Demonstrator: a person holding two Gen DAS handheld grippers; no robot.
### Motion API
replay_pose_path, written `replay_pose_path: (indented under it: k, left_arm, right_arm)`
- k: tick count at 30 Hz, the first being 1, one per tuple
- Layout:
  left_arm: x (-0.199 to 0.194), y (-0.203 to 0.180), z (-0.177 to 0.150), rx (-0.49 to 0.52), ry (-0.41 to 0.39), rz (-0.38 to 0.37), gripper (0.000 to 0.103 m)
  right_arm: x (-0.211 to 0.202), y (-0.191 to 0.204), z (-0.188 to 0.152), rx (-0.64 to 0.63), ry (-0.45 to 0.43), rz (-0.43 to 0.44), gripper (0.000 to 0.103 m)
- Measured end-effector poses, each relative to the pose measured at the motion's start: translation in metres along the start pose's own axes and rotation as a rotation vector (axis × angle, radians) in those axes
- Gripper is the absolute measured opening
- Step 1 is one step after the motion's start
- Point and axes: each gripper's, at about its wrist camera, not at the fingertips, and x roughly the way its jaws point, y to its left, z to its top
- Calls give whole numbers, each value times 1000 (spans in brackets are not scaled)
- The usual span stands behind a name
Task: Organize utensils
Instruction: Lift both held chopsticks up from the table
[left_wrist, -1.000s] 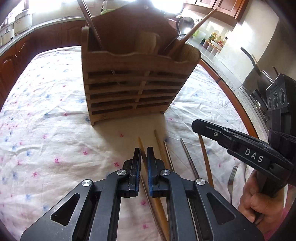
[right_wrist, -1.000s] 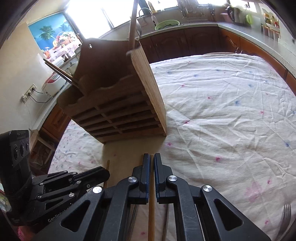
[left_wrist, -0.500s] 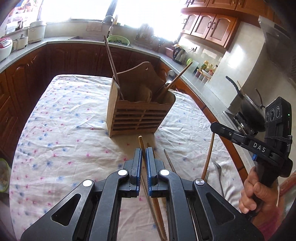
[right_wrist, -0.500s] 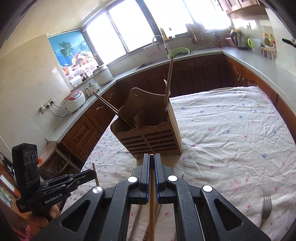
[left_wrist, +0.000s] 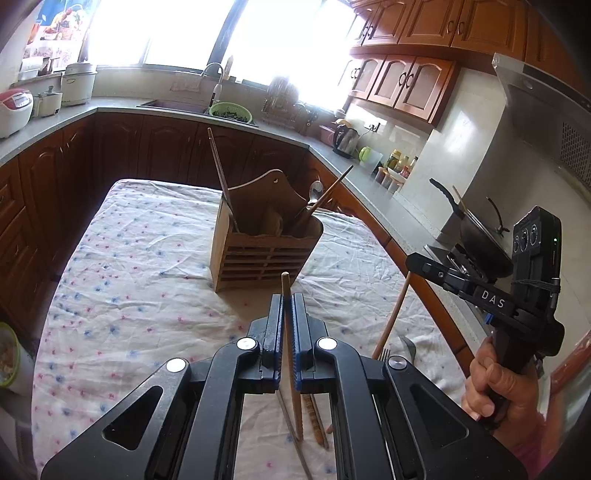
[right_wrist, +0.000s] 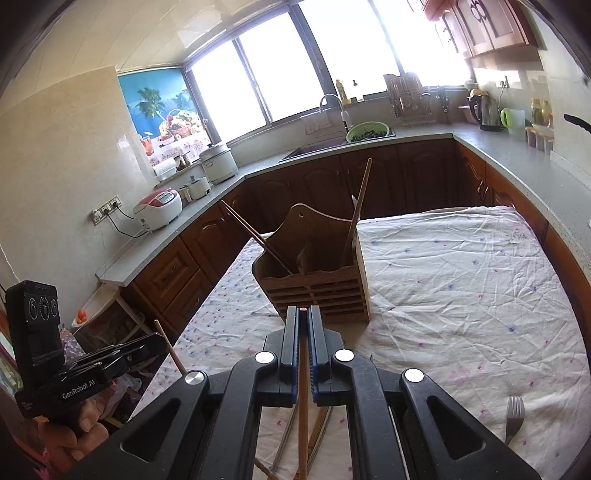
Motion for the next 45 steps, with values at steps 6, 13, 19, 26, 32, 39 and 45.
replay_pose_path:
  k: [6,13,19,26,32,39,45]
  left_arm:
    - [-15,-4,8,15,-49,5,2]
    - [-22,-3,19,10,-83,6,0]
    - [-22,-1,27,12,-103,13,0]
    - [-5,33,22,-59,-59,93,0]
    - [30,73,2,-143,61,137,1]
    - [74,60,-23,-115,200,97,17]
    - [123,13,-42,-11,321,68,46]
  right_arm:
    - [-9,2,7,0,-35,2,4]
    - [-14,4,17,-3,-70,7,4]
    - [-17,5,25,-10,-94,10,4]
    - [-11,5,27,-9,-93,20,4]
    - [-6,1,26,6,-82,30,4]
    - [-12,-2,26,1,-78,39,4]
    - [-28,-14,24,14,-93,18,4]
